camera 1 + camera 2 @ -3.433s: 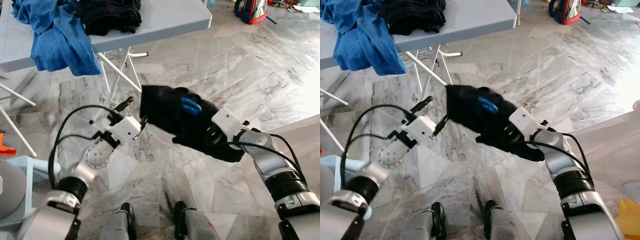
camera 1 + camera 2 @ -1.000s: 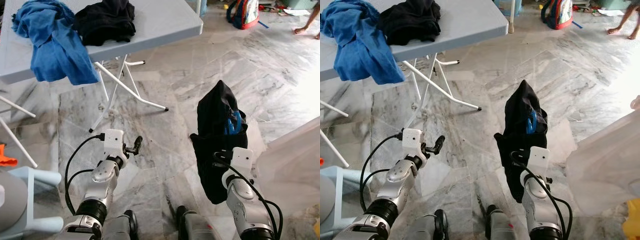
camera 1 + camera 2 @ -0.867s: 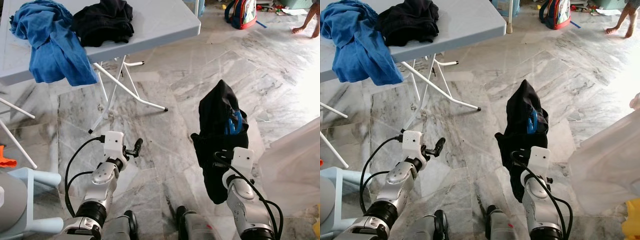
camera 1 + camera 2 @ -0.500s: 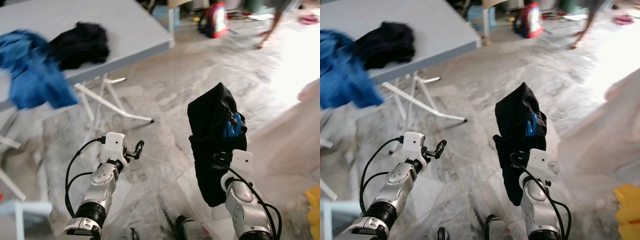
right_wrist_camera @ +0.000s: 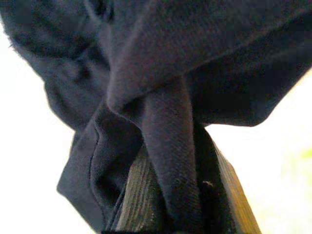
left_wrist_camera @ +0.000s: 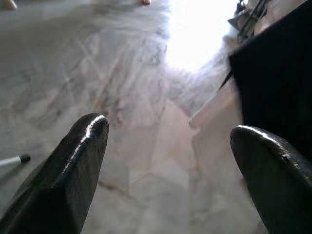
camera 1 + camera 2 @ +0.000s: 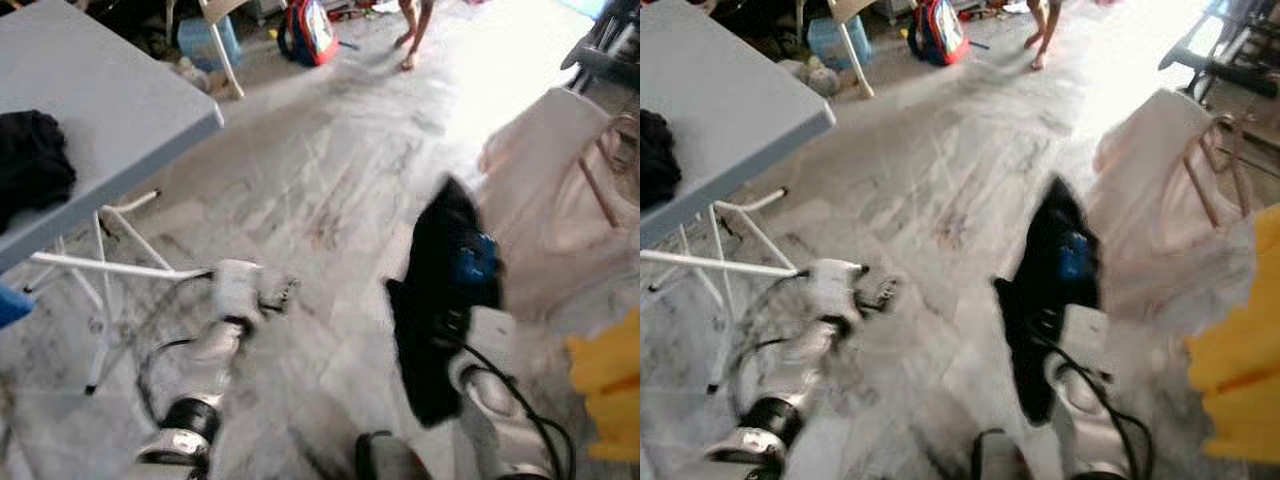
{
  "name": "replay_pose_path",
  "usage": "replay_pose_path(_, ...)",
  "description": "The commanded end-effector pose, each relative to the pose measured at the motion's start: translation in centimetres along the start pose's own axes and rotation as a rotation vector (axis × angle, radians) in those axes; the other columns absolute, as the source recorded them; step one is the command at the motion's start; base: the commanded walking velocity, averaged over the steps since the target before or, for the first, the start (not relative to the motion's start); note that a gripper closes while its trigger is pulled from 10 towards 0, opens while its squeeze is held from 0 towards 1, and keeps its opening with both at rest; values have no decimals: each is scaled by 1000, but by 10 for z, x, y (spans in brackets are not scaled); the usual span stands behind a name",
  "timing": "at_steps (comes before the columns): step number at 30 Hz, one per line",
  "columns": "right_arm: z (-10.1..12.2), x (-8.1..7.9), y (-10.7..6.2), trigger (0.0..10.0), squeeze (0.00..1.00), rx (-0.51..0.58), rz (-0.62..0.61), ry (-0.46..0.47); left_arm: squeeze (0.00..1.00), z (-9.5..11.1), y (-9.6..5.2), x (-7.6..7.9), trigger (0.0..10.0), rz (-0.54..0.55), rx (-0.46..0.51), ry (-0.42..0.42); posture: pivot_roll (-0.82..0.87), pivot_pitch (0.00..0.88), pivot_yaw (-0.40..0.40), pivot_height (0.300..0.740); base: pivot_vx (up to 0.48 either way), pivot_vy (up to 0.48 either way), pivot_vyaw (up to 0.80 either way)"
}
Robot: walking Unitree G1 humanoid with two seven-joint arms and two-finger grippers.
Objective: Hang hanger
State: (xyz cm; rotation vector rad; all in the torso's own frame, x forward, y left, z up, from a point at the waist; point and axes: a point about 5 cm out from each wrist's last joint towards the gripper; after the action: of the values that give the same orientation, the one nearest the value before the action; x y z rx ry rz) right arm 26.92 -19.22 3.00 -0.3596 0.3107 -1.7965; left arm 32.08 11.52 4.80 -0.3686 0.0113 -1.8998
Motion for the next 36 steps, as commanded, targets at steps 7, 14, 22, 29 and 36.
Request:
replay_pose_path(7,3,-11,-4,10000,0,20,39,-2,0,-10,-10,-18,10000,45,-51,-21,-224,195,35,740,355,0,-800)
replay_pose_path(14,4,-12,-4,10000,0,20,48,-8,0,-12,-9,-22,10000,112,-64,-71,-217,186,23,740,138,0,-682)
replay_pose_path(22,2,-18,-3,10000,0,9,83,-27,0,-16,-11,-21,10000,112,-73,-125,-199,154,6,740,0,0,0)
replay_pose_path(29,4,-21,1,10000,0,7,97,-32,0,-14,-11,-24,10000,109,-76,-126,-187,135,8,740,0,34,-223)
replay_pose_path(36,6,-24,2,10000,0,12,101,-30,0,-10,-9,-26,10000,102,-74,-124,-193,129,13,740,0,337,-800)
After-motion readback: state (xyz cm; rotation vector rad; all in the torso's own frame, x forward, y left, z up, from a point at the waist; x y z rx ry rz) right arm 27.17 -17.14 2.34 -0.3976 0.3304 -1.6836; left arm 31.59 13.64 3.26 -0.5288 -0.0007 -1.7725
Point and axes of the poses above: a point about 5 cm out from each wrist's last joint towards the gripper, its own y axis pointing out of the wrist towards the gripper, its own z axis along the axis of the wrist's last joint, x = y × z, and after that the axes turned 7 degrees about -y, right-handed
